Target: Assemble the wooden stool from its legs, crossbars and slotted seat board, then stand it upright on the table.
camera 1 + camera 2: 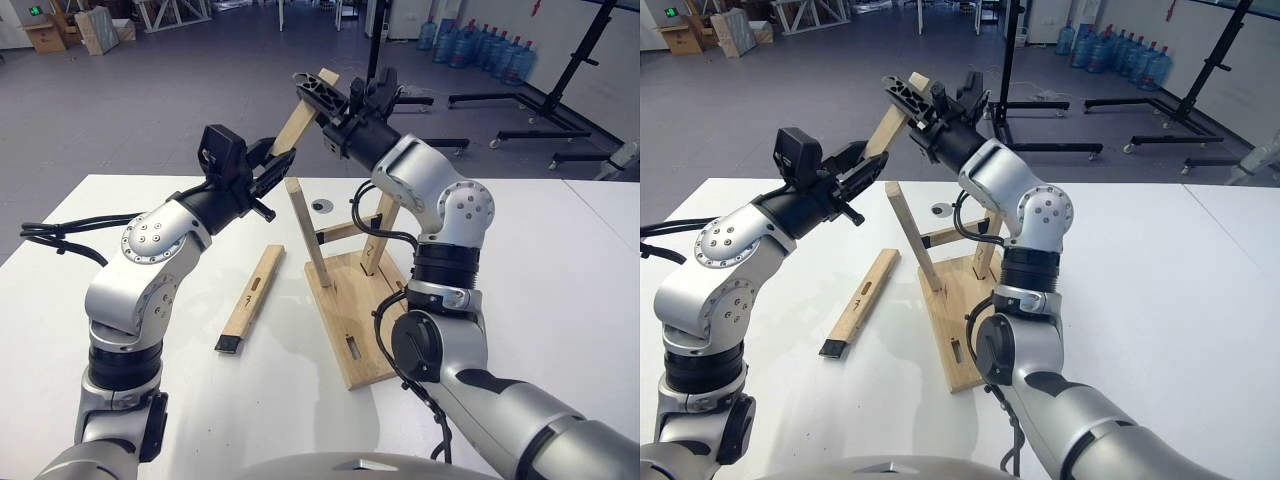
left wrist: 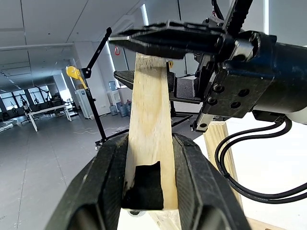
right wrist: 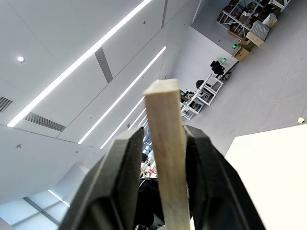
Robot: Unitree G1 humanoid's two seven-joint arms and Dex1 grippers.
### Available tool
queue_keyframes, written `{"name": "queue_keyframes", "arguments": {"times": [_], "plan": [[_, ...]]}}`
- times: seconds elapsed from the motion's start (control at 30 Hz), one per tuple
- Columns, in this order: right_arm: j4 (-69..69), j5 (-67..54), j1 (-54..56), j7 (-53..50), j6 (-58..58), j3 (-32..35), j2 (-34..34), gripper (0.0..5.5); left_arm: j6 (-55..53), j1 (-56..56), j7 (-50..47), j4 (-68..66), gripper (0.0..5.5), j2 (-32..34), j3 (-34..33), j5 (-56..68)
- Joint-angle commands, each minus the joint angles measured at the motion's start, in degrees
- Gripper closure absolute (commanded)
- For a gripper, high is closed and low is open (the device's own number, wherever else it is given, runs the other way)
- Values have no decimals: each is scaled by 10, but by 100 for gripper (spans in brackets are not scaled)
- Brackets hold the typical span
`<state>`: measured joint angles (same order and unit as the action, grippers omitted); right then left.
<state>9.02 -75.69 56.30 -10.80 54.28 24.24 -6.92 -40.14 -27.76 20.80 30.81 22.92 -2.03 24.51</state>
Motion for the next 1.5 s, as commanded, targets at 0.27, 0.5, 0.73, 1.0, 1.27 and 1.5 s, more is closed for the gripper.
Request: {"name": "queue_keyframes", "arguments": {"times": [0.27, 0.5, 0.73, 1.0, 1.27, 1.5], "plan": [[-12, -12, -9, 0, -11, -18, 4, 506, -15, 11, 1, 5, 424, 3, 9, 3], [-37, 3, -20, 3, -33, -35, 12, 511, -58, -7, -23, 6, 308, -33, -45, 76], [-85, 20, 9, 27, -28, 31, 223, 511, -56, -95, -178, -22, 207, -52, -305, 336], [-223, -25, -305, 79, 87, 91, 396, 511, -28, 112, -338, -28, 134, -75, -431, 391], [-202, 126, -446, 162, -86, -1, 248, 511, 2, 138, -295, -57, 134, -50, -355, 343], [-126, 237, -481, 235, -182, -27, 235, 511, 29, 160, -279, -61, 134, -59, -325, 329]]}}
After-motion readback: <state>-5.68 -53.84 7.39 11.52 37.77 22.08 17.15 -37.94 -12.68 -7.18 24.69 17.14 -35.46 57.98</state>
